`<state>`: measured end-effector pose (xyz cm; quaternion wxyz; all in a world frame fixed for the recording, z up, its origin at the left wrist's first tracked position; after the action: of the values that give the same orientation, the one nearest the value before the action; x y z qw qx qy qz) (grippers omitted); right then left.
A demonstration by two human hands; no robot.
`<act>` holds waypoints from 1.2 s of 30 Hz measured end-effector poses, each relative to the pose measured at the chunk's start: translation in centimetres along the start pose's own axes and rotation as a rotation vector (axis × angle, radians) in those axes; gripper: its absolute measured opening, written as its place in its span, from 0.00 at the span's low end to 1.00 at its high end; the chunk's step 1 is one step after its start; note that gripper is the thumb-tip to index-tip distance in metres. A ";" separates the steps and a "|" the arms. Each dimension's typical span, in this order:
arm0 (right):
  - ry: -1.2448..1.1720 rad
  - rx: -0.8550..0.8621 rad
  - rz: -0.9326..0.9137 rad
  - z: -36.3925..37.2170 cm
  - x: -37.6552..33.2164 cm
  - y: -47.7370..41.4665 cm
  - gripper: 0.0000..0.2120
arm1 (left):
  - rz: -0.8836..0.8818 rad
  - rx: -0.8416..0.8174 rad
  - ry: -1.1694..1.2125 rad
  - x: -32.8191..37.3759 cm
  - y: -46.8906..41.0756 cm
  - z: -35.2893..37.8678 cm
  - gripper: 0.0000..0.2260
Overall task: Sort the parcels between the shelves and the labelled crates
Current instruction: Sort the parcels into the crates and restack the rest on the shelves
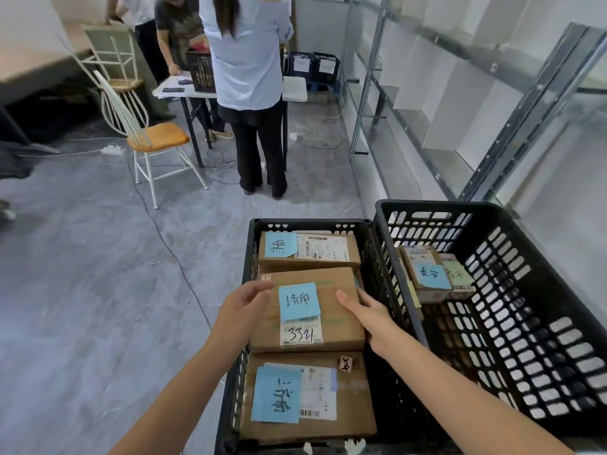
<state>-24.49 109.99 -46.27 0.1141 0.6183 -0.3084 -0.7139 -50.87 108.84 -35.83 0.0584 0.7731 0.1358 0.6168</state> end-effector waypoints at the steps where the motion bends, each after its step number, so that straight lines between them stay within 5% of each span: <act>1: 0.033 -0.018 0.021 0.3 0.7 -0.3 0.36 | -0.007 0.001 0.003 -0.1 0.0 0.0 0.09; 6: 0.195 0.010 -0.040 0.1 0.9 -0.3 0.33 | 0.053 0.012 -0.064 -0.4 0.0 -0.4 0.10; 10: 0.654 0.066 -0.408 0.5 -2.9 2.6 0.30 | 0.162 -0.090 -0.294 -1.2 0.9 1.7 0.10; 17: 0.982 0.107 -0.680 0.0 -7.6 7.2 0.25 | 0.345 -0.148 -0.467 1.9 1.6 3.8 0.14; 26: 1.187 0.261 -0.934 -2.4 -12.6 16.5 0.27 | 0.686 -0.190 -0.616 7.7 5.9 5.1 0.18; 36: 1.228 0.393 -0.968 -5.6 -10.4 25.4 0.27 | 0.931 -0.184 -0.652 11.4 13.7 6.8 0.23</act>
<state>-22.55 94.14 -23.30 -0.1694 0.9741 -0.0086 -0.1497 -40.10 99.49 -23.20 -0.1135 0.8933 -0.2982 0.3165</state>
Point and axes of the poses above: each hand's wrist, its own y-axis away from the middle knuckle, its own z-axis out of the palm, x = y × z, the point moved 10 cm from there along -y, towards the middle knuckle, and after that the axes turned 5 degrees about x, right-handed, at the moved point
